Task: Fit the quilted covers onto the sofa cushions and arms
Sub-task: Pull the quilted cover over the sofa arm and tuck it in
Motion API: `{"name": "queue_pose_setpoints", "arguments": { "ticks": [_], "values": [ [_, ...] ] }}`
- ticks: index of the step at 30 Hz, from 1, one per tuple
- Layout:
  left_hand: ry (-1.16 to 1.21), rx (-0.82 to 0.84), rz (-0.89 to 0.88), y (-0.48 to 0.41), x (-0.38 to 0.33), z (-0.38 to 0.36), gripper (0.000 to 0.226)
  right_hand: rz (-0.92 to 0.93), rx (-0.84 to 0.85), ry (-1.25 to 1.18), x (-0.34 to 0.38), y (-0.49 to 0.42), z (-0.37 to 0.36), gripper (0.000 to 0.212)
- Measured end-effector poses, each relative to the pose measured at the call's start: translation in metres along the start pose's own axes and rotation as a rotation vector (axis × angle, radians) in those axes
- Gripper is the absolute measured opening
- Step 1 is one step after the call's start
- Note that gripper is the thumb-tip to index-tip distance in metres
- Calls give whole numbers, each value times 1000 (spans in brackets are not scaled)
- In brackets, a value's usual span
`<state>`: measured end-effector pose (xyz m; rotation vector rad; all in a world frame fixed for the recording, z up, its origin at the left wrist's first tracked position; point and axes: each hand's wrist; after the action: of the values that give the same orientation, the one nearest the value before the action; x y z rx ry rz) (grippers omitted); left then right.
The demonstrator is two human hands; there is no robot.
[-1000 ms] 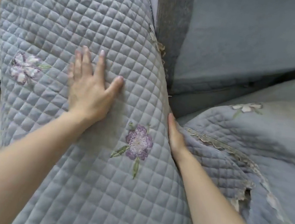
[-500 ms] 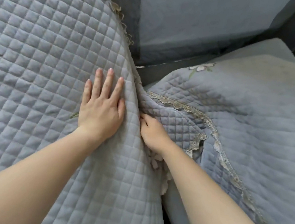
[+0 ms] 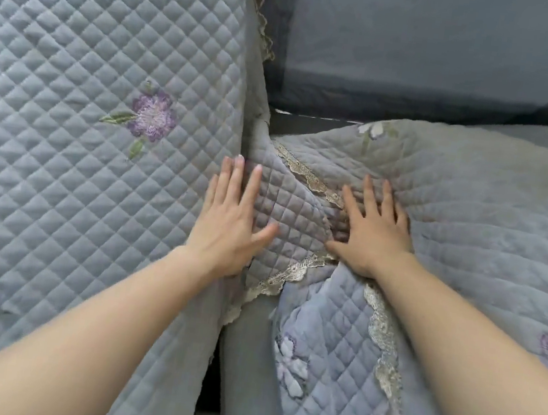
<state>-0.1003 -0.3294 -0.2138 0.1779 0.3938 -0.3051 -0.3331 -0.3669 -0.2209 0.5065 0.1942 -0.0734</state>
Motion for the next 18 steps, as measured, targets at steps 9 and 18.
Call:
{"name": "queue_pose_setpoints", "arguments": {
  "ticks": [9, 18],
  "values": [
    [-208, 235, 215, 13, -33, -59, 113, -418, 157, 102, -130, -44, 9, 101],
    [64, 2, 302, 2, -24, -50, 47, 190, -102, -69, 0, -49, 41, 39]
  ]
}}
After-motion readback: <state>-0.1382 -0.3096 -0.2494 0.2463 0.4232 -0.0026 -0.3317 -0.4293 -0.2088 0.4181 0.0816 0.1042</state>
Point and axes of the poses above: each hand's wrist, its own y-axis away from the middle knuckle, its own z-axis out of the back of the hand, x = y × z, and after that the axes turned 12 degrees about -z, right-handed
